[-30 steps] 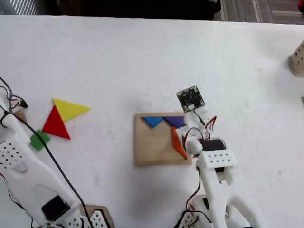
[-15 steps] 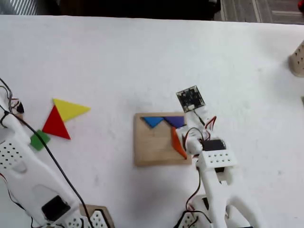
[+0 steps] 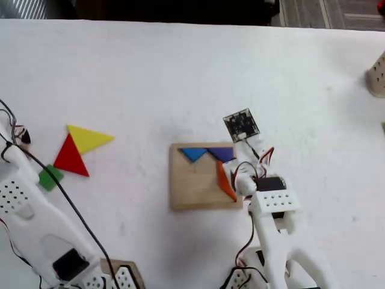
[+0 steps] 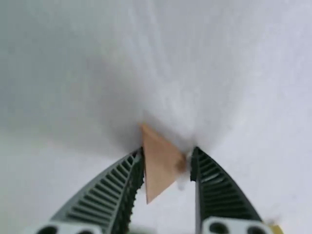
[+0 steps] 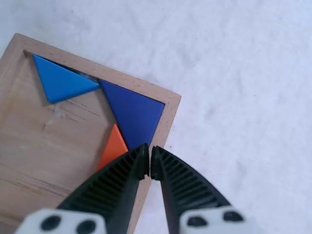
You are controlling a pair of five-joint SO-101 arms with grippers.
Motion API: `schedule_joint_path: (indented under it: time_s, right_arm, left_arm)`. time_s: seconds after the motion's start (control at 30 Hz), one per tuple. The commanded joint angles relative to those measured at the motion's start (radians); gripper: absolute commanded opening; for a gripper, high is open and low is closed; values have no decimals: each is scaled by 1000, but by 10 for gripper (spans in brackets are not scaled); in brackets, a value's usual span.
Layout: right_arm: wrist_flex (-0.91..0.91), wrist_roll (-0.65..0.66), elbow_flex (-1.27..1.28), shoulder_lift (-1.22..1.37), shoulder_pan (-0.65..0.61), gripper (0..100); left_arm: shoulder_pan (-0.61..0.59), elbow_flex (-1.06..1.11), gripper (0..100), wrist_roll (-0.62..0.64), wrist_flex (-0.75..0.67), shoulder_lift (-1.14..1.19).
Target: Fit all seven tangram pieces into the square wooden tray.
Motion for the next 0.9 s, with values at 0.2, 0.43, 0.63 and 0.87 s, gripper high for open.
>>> schedule_joint_path:
  time_s: [0.2,0.43,0.63,0.87]
  right_arm:
    - [-21,15,-5,-30,8,20]
    - [-19,14,-8,-39,41,20]
    - [13,8,-5,-39,229,20]
    - [71,6,-3,-36,409,20]
  left_arm:
    - [-7,-14,48,-8,130,-262]
    - [97,-12,49,-180,203,-414]
    - [329,-3,49,-502,305,-435]
    - [625,-3,48,-723,308,-437]
